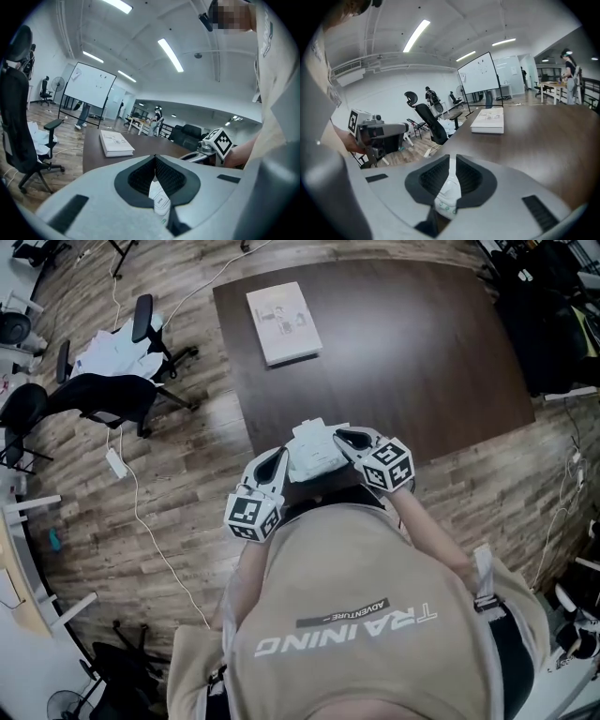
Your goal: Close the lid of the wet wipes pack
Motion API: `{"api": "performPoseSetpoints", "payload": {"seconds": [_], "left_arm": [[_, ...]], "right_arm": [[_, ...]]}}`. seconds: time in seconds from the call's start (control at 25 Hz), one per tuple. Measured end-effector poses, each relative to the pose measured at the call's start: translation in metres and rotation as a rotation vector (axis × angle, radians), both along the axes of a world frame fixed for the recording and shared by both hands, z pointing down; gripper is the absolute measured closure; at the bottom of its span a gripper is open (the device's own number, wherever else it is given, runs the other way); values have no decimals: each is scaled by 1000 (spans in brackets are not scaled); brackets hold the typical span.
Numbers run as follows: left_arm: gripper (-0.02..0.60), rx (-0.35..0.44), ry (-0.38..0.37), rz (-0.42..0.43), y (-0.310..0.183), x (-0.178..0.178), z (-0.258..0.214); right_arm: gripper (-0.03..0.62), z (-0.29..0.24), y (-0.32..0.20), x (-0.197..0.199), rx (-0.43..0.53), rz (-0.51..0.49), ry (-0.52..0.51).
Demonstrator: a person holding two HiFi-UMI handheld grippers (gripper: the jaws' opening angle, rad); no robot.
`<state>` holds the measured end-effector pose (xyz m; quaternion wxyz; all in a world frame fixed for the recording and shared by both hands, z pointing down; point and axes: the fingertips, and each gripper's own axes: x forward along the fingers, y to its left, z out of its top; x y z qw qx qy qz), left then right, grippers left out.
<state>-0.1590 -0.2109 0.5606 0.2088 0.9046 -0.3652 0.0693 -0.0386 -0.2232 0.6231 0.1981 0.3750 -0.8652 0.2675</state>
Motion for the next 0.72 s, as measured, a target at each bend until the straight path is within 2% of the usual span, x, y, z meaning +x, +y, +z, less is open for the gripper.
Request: {"api": "performPoseSetpoints", "payload": {"seconds": [0.24,0.48,0.52,0.6,0.72], "left_arm": [[572,-28,2,-97,-13,-1,-9],[572,-41,-38,-153,-28,1,-5],[572,-46,-43,-162,-29,2,-4],[572,-61,-48,-178,-32,6,-3],[572,-86,-48,-197,-35,17,-5]], "right_arm": [[577,26,-25,-4,-67,-112,27],[574,51,-39,-12,-128,-247,40],[567,57,-41,-12,-142,-258,41],[501,68,-46,-12,-174,-280,42],[496,77,-53,-11,-216,-322,42]]}}
